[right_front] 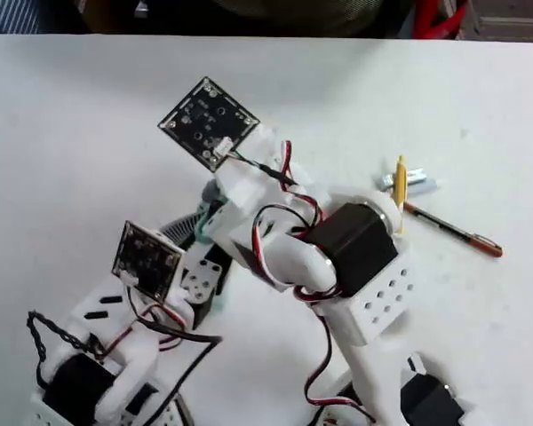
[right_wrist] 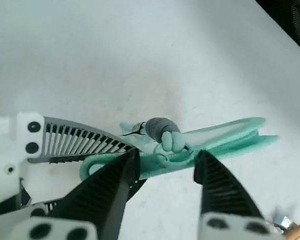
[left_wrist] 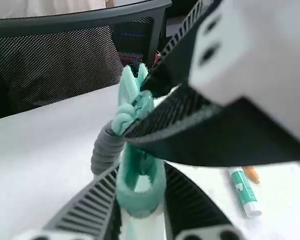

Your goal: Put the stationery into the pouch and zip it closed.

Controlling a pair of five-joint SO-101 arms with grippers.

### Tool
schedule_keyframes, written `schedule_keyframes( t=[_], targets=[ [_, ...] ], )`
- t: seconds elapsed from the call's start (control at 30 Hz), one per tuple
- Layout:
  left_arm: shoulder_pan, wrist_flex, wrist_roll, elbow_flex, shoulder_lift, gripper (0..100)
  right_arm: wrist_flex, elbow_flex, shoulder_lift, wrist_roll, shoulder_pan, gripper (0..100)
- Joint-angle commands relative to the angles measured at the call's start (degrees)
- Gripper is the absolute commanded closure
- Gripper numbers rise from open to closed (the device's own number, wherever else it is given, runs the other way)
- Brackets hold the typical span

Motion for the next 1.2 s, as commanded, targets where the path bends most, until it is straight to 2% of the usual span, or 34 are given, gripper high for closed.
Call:
schedule_keyframes(
  t=[0.0, 0.2, 0.37, 0.43, 0.77, 0.97, 1.03, 1.17],
  targets=[
    [0.9, -0.4, -0.5, -0.1, -0.2, 97, -2.3, 0.1, 1.5, 0.2, 0.0, 98.6],
    [0.9, -0.2, -0.5, -0.2, -0.2, 96, -3.5, 0.1, 0.9, 0.2, 0.0, 97.9],
    [0.9, 2.8, -0.1, 0.0, -0.3, 78, -4.5, 0.1, 0.9, 0.2, 0.0, 97.9],
    [0.9, 4.0, -0.1, -0.2, -0.3, 74, -4.5, 0.1, 0.9, 0.2, 0.0, 97.9],
    [1.4, 3.8, -0.5, 1.5, -0.3, 76, -4.4, 0.0, 0.0, 0.2, 0.0, 97.9],
    [1.3, -5.2, -0.5, 8.8, -0.3, 76, -4.4, 0.1, -5.2, 0.2, -0.1, 97.9],
    [1.1, -6.9, -0.5, 9.7, -0.3, 81, -4.4, 0.2, -5.8, 0.2, -0.1, 97.9],
    [1.3, -7.4, -0.6, 9.7, -0.3, 97, -4.3, 0.4, -5.8, 0.2, -0.2, 97.4]
  ],
)
